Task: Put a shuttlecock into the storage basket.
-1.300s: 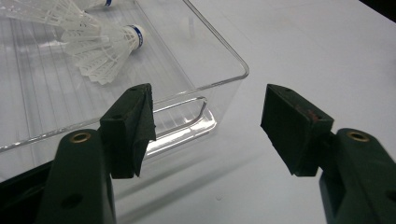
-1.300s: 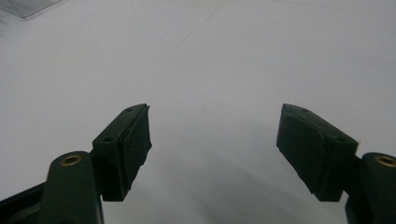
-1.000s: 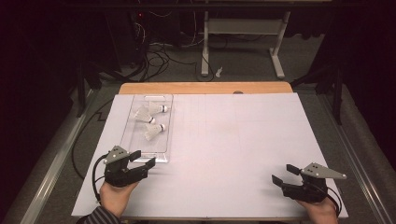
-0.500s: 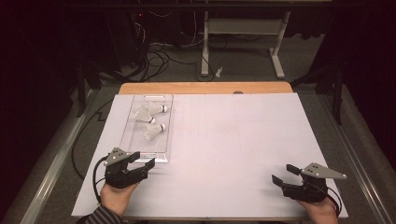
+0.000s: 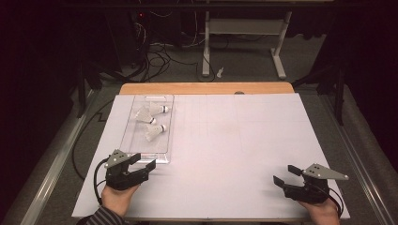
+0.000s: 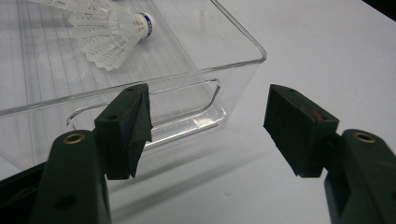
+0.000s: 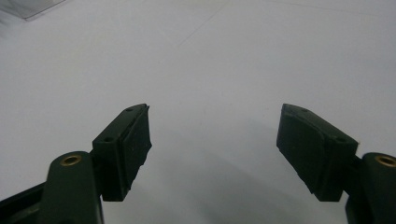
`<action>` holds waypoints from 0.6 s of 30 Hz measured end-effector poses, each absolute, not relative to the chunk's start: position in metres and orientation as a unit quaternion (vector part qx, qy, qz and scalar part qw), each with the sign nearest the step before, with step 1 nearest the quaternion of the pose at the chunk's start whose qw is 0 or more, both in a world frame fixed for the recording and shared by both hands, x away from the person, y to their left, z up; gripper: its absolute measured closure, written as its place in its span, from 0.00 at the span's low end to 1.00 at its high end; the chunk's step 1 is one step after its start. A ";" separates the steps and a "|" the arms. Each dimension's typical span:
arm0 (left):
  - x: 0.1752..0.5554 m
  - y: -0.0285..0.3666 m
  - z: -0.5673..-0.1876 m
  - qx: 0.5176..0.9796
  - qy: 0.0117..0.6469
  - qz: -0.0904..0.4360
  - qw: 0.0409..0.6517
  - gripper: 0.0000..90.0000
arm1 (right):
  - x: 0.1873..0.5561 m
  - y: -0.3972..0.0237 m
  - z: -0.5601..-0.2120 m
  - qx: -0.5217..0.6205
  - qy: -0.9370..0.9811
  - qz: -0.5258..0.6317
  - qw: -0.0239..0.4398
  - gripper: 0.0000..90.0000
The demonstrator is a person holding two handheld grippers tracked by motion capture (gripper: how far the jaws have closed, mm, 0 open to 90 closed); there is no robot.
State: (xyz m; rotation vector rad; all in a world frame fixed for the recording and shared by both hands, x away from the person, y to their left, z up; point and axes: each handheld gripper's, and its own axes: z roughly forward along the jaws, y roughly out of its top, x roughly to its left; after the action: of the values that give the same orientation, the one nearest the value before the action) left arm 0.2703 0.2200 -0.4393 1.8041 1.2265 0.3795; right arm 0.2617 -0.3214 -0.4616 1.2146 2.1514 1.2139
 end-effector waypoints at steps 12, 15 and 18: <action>0.268 0.217 -0.443 0.733 0.494 0.151 0.443 0.36 | 0.262 -0.321 -0.461 0.433 0.766 0.434 0.193 0.29; 0.268 0.217 -0.445 0.735 0.495 0.146 0.439 0.36 | 0.262 -0.321 -0.461 0.432 0.766 0.434 0.194 0.29; 0.268 0.216 -0.446 0.739 0.493 0.144 0.437 0.36 | 0.262 -0.322 -0.461 0.433 0.766 0.434 0.194 0.29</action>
State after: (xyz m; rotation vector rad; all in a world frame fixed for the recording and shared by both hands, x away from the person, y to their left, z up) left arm 0.2679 0.2160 -0.4460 1.8373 1.2265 0.3580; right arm 0.2615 -0.3215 -0.4612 1.2139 2.1487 1.2180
